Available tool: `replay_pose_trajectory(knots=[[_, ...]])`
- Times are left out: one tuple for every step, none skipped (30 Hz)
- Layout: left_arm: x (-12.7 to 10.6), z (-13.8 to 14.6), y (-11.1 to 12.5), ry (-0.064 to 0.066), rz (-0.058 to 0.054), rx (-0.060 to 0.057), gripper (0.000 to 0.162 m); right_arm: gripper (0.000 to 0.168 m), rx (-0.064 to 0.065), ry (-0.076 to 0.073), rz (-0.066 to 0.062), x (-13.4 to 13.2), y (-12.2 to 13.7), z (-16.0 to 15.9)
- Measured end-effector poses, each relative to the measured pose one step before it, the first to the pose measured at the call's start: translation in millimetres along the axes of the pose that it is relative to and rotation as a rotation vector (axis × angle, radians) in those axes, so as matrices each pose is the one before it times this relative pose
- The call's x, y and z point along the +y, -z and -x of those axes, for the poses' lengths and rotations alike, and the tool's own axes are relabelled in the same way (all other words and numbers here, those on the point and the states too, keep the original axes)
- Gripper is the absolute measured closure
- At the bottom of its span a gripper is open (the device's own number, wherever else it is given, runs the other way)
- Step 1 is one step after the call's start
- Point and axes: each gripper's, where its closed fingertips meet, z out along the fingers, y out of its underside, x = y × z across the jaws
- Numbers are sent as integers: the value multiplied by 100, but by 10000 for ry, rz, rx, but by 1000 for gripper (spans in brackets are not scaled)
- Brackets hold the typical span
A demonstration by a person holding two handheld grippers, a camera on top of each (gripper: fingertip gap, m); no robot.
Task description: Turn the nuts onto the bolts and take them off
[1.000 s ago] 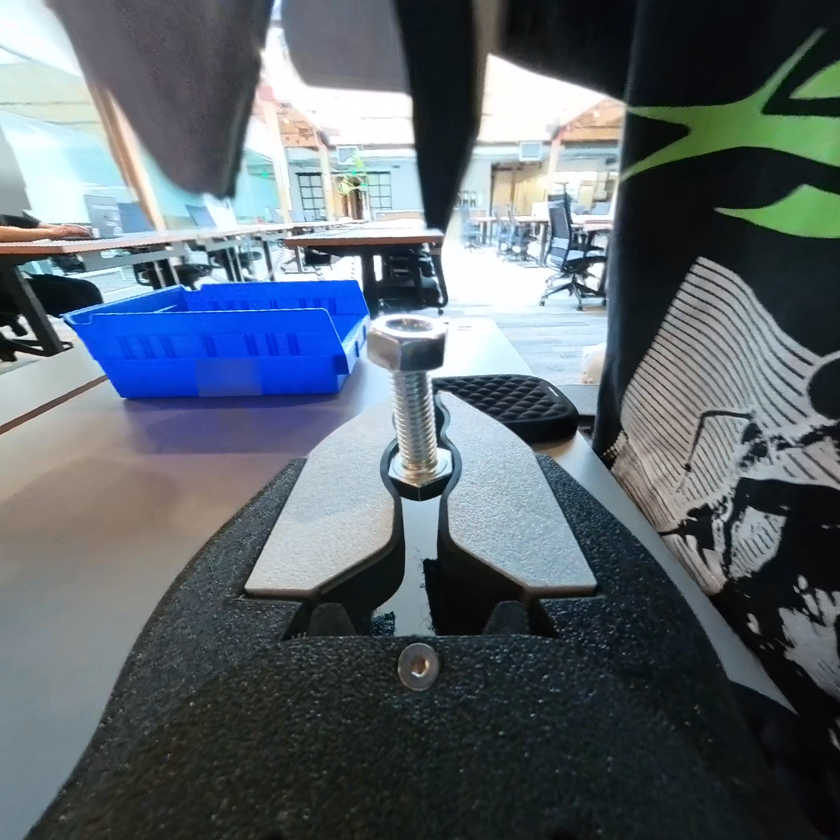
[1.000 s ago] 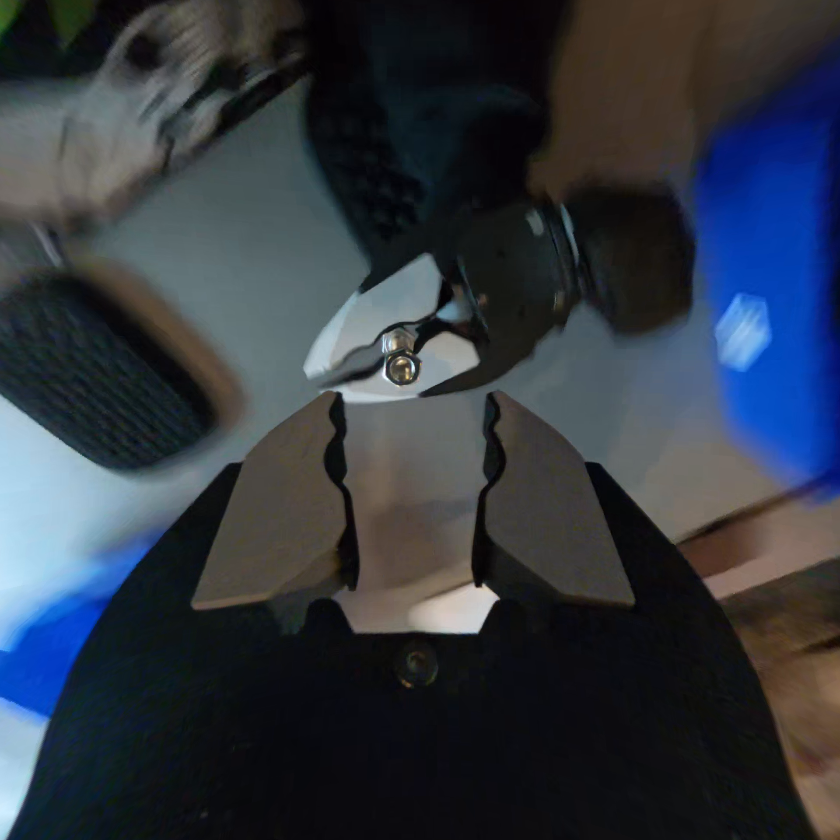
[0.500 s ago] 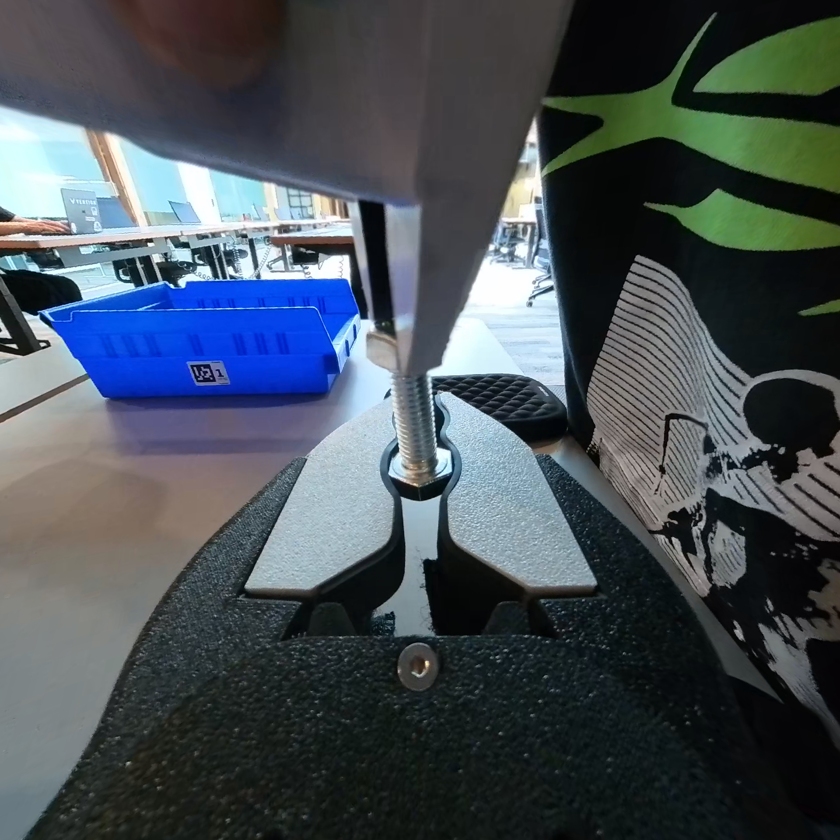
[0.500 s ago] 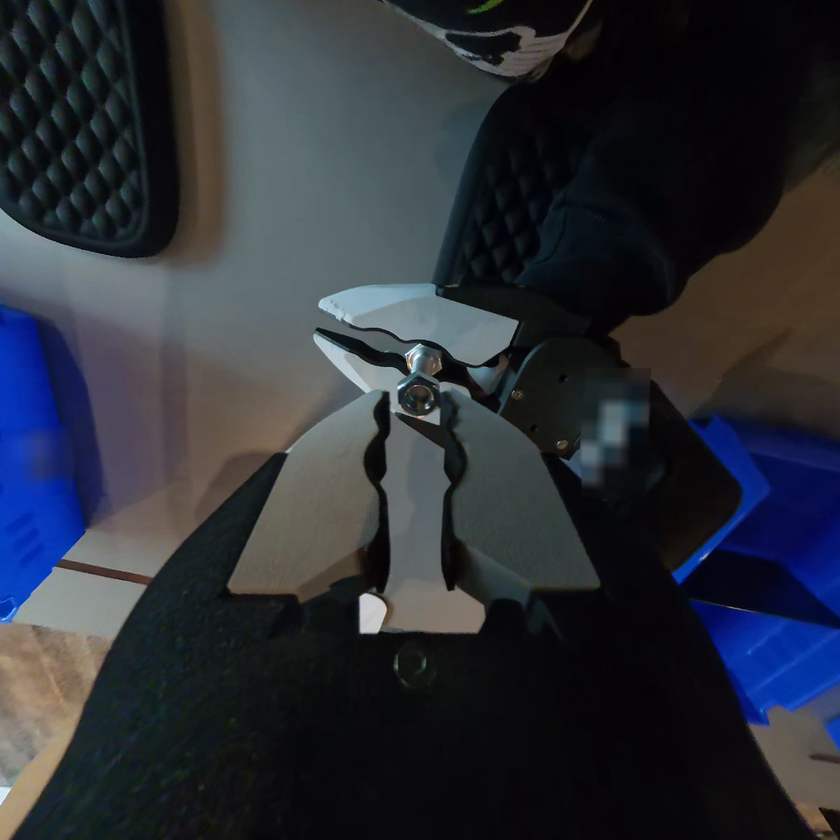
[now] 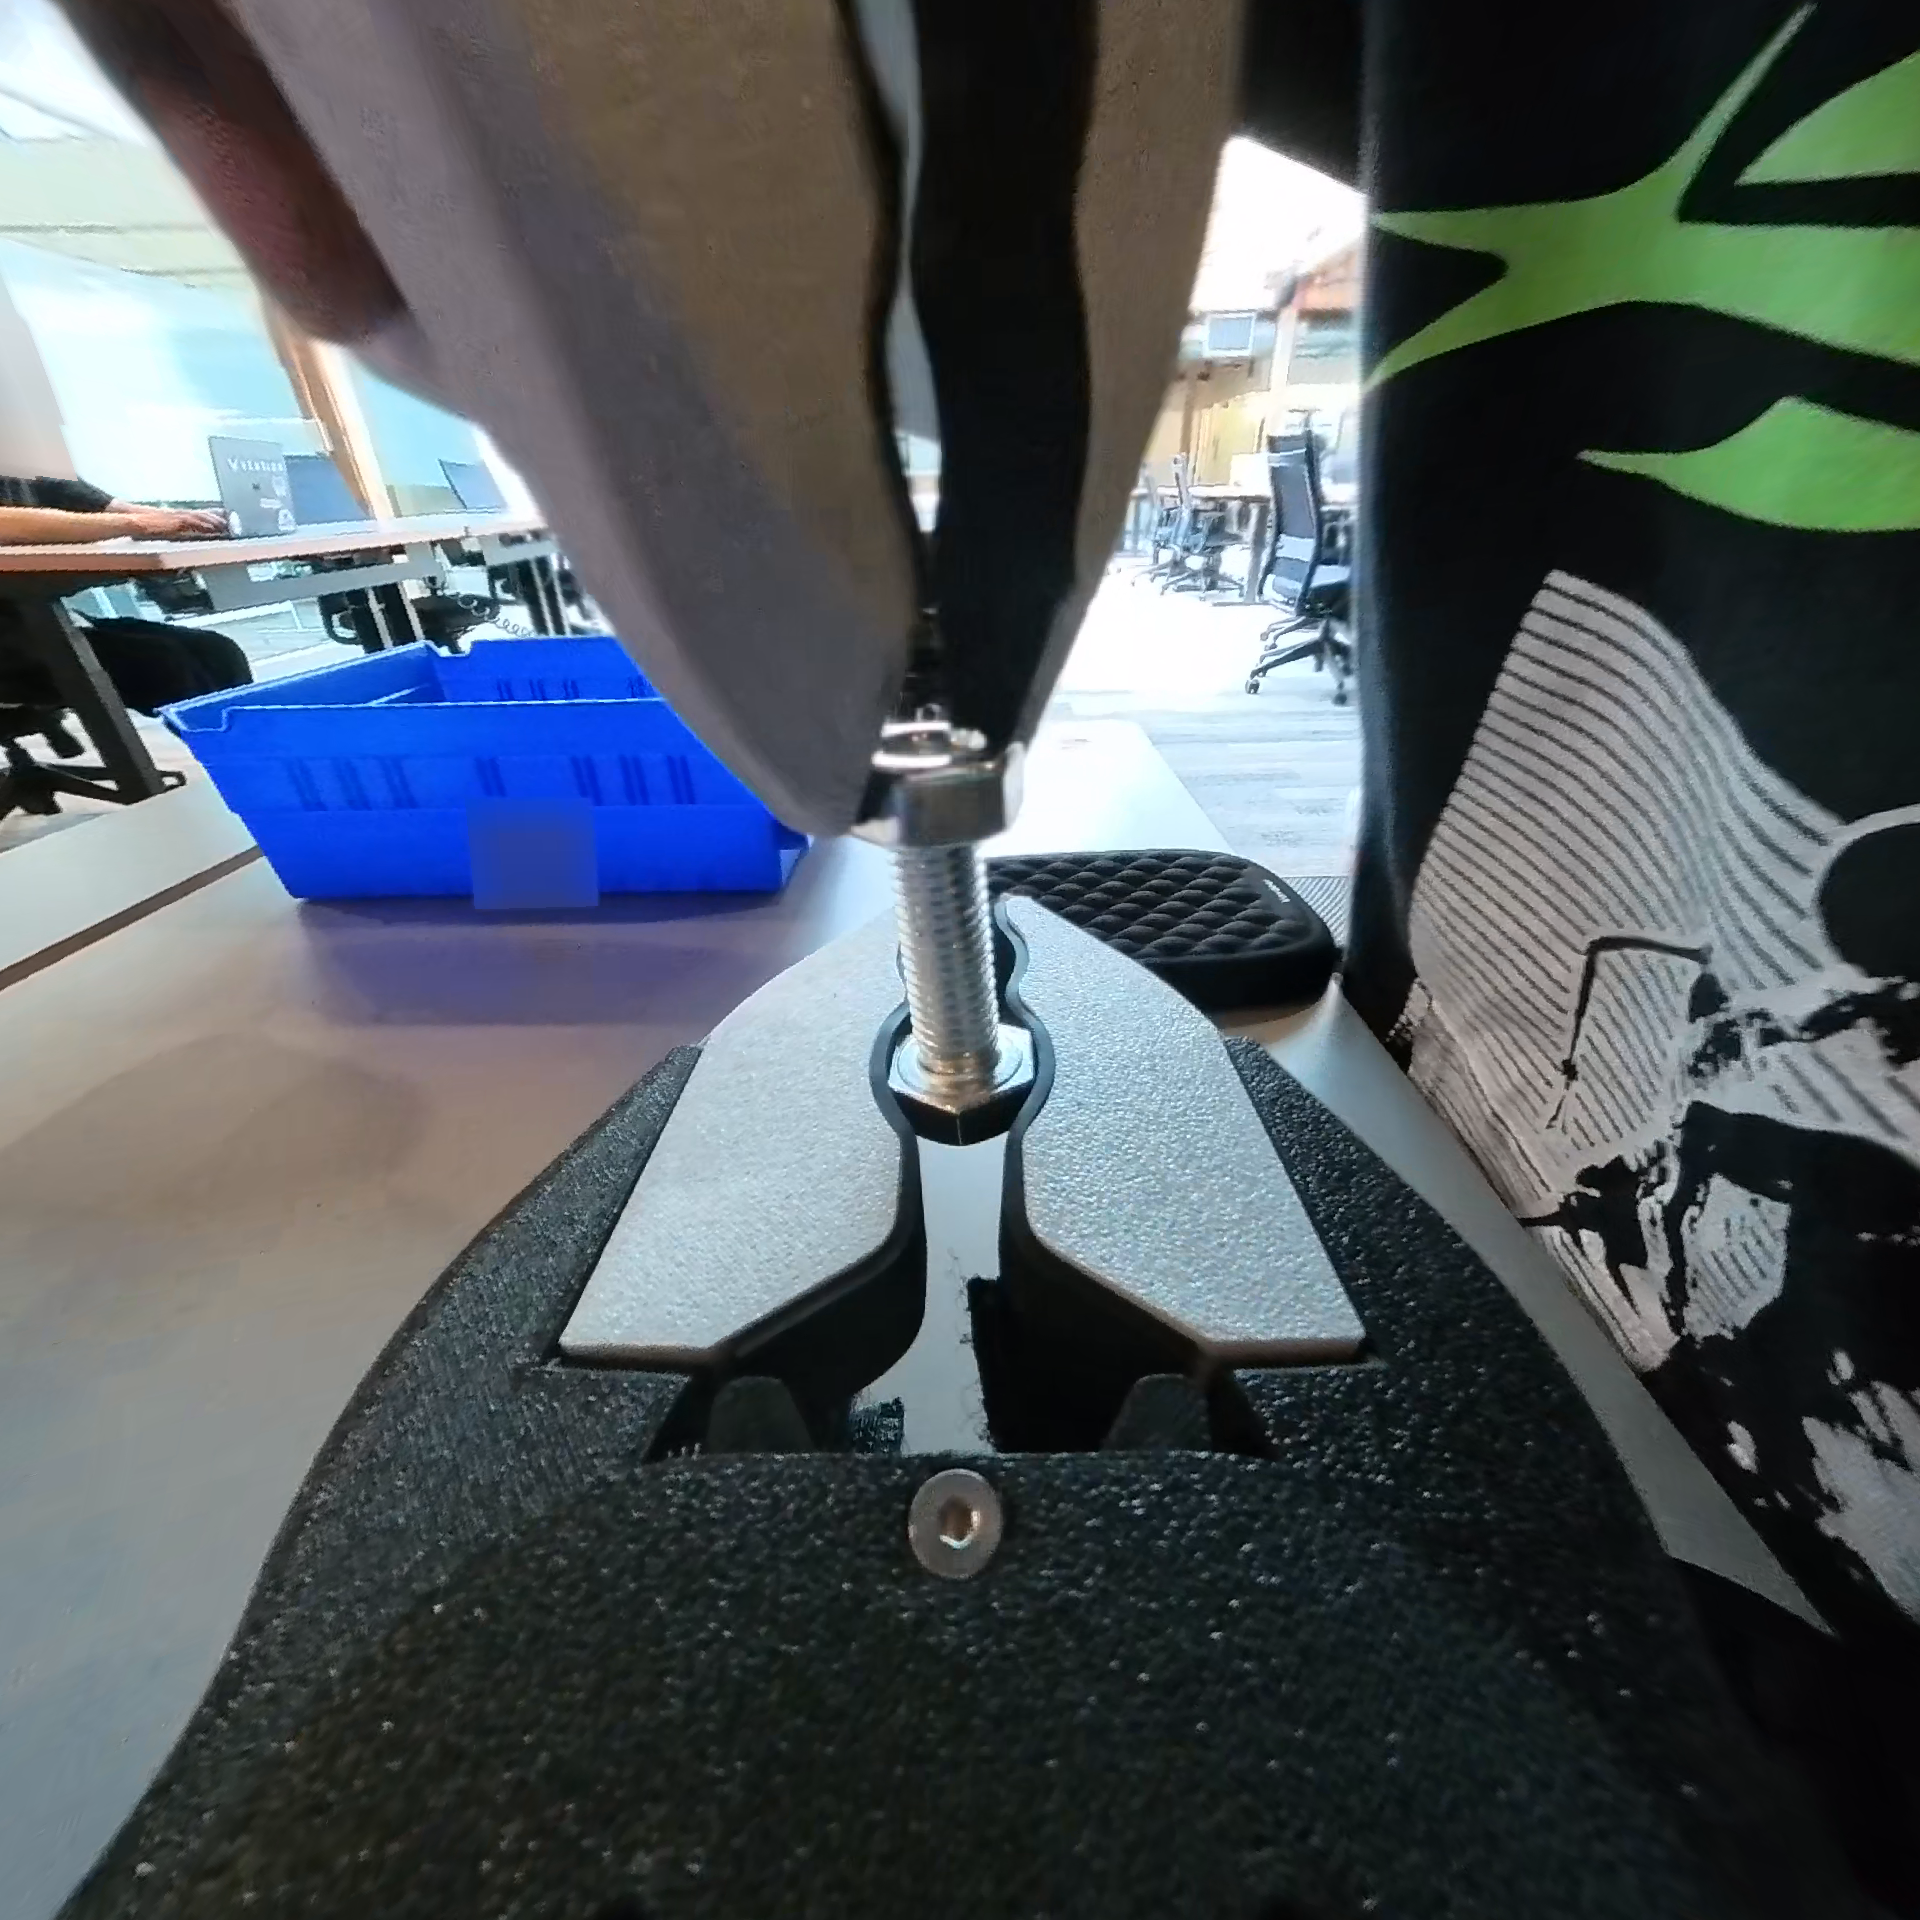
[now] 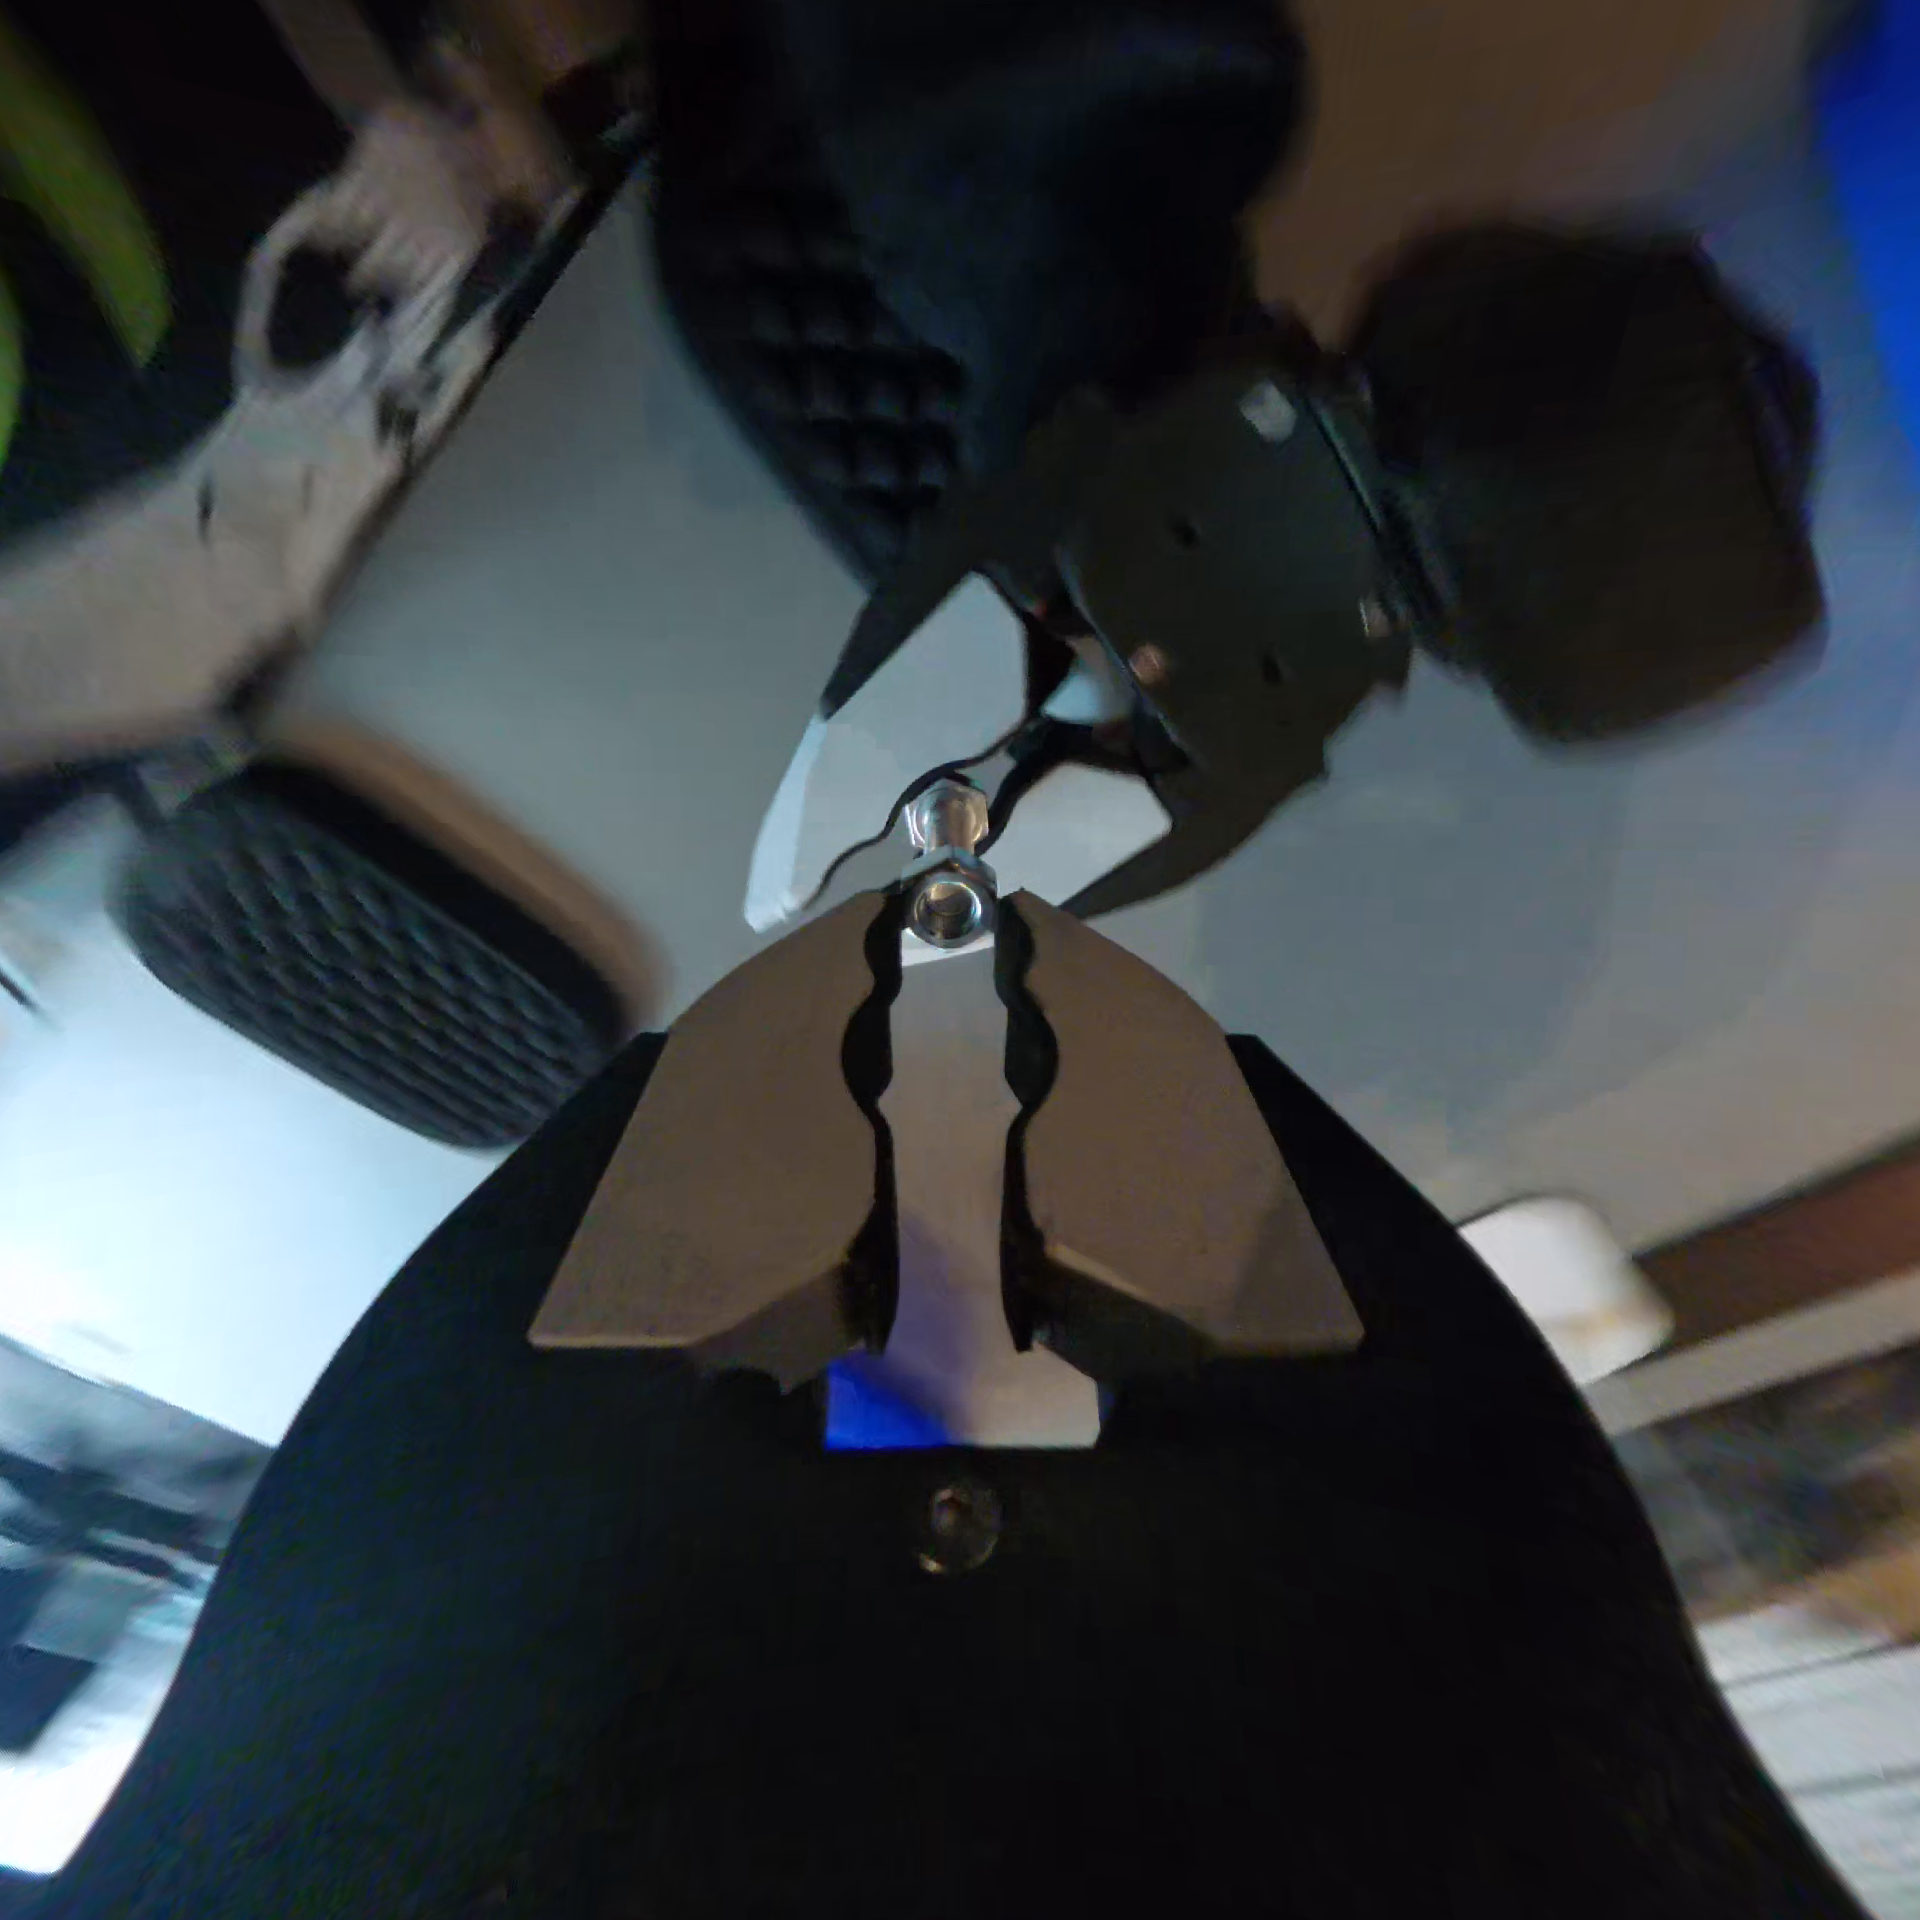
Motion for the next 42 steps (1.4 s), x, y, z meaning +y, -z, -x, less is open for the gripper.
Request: replay_pose_trajectory(knots=[[27, 15, -36, -19, 27, -21, 152, 152, 88, -1050, 40, 156, -3, 91], [32, 20, -33, -10, 31, -30, 152, 152, 120, -948, 14, 159, -14, 28], [44, 33, -28, -4, 32, -27, 152, 152, 86, -956, 4, 116, -26, 74], [62, 9, -48, -31, 46, -25, 152, 152, 11, -853, -6, 45, -26, 44], [76, -15, -50, -44, 57, -25, 152, 152, 11, -665, -20, 70, -63, 86], [43, -13, -32, -32, 33, -18, 152, 152, 28, -511, -44, 50, -28, 35], [-25, -18, 12, -5, -18, 7, 152, 152, 50, -357, -68, 7, 25, 27], [-57, 28, 37, 28, -44, 3, 152, 152, 120, -161, -60, -11, 1, -92], [-72, 17, 28, 25, -47, 4, 152, 152, 113, -31, -43, -30, 4, -1], [-17, -30, -4, -4, -6, 25, 152, 152, 33, -2, -2, 41, -7, 21], [11, -50, -11, -29, 9, 19, 152, 152, -10, 49, -23, -29, -22, 108], [-49, -28, 7, -13, -28, 11, 152, 152, 6, 195, -74, -37, 18, 48], [-66, -15, 36, 24, -49, 31, 152, 151, -26, 420, -159, -141, 114, 32], [-78, -6, 53, 40, -58, 36, 152, 137, 26, 660, -284, -314, 240, 20], [-101, -23, 52, 36, -74, 53, 152, 127, -45, 982, -190, -214, 356, 36], [-62, -34, 37, 30, -45, 49, 152, 120, -120, 1209, -84, -21, 422, 157], [-6, -35, 7, -5, -4, 32, 152, 112, 47, 1334, -52, -16, 410, -13], [28, -19, -25, -10, 19, 12, 152, 112, 113, 1325, -64, -53, 323, -95], [31, -2, -21, 16, 22, 9, 152, 121, 100, 810, -44, -14, 72, -226], [-1, -21, 16, 23, -8, 32, 152, 125, -42, 315, 67, 81, -274, -224], [-38, 54, 33, 33, -35, -16, 152, 126, -47, 223, 69, 147, -316, -237], [-48, 100, 60, 50, -48, -45, 152, 127, 71, 306, -33, 0, -162, -83], [-87, 143, 77, 56, -75, -66, 152, 127, 244, 114, 273, 655, -128, -374], [-126, 105, 85, 83, -95, -30, 152, 126, 429, -410, 496, 851, 140, -343], [-85, 88, 83, 74, -71, -15, 152, 126, 577, -695, 107, 494, 303, -216], [-85, 73, 59, 55, -72, -14, 152, 135, 789, -602, -229, 109, 562, 50], [-48, 79, 37, 99, -45, 13, 152, 141, 877, -506, -418, -188, 620, 255], [3, 123, 0, 107, 6, -2, 152, 143, 632, -618, -480, -302, 486, 740], [-30, 132, 19, 31, -18, -63, 152, 145, 296, -759, -414, -90, 274, 1235], [-95, 136, 59, -21, -58, -111, 152, 145, 282, -875, -377, 251, 107, 1261], [-120, 141, 83, -29, -72, -93, 152, 150, 248, -1059, -439, 380, -141, 1216], [-128, 160, 89, -22, -62, -87, 152, 153, -160, -1049, -592, 409, -346, 1704], [-29, 86, 36, -32, -3, -47, 152, 151, -371, -688, -590, 530, -447, 1923], [27, -34, -28, -53, 37, 2, 152, 151, 31, -495, -407, 747, -364, 1301], [61, -39, -48, -73, 67, -10, 152, 151, 88, -401, -203, 800, -205, 1111], [52, -39, -48, -84, 68, -4, 152, 152, -126, -204, -106, 796, -126, 1341], [19, -64, -22, -18, 19, 42, 152, 153, -107, -82, 6, 842, -123, 1252], [-11, -23, -3, 0, -9, 10, 152, 153, -9, -24, 285, 1084, -65, 975], [-1, -60, 6, -22, 0, 19, 152, 153, -242, 42, 405, 1140, 2, 1240], [31, -62, -27, -13, 20, 28, 152, 152, -721, 56, 127, 636, -40, 2007], [44, 5, -41, 1, 36, 3, 152, 147, -748, -26, -298, -16, -317, 2109], [39, -14, -23, 16, 41, 22, 152, 147, -553, -21, -458, -178, -638, 1795]])
